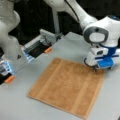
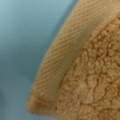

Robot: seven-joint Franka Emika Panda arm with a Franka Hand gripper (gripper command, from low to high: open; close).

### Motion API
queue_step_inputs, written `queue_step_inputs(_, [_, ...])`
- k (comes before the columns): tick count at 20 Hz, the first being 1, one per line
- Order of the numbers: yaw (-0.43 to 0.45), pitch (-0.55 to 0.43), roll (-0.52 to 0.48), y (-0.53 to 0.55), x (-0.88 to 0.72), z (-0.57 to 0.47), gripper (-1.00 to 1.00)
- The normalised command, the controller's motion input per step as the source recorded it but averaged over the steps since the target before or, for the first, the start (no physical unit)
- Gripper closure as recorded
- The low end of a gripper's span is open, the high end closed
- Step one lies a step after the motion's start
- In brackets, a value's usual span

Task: Folding a towel twice

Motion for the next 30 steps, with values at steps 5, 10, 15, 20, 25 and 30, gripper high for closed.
queue_step_inputs(5, [0.223,-0.156,-0.101,-0.09,-0.03,-0.09,1.00])
queue_step_inputs(10, [0.294,-0.197,-0.009,-0.13,-0.05,-0.10,1.00])
queue_step_inputs(15, [0.281,-0.218,0.044,-0.17,-0.09,-0.12,1.00])
queue_step_inputs(20, [0.148,-0.207,0.022,-0.15,-0.12,-0.12,1.00])
queue_step_inputs(25, [0.054,-0.197,0.004,-0.13,-0.10,-0.10,1.00])
queue_step_inputs(30, [0.040,-0.111,0.018,-0.13,-0.23,0.05,1.00])
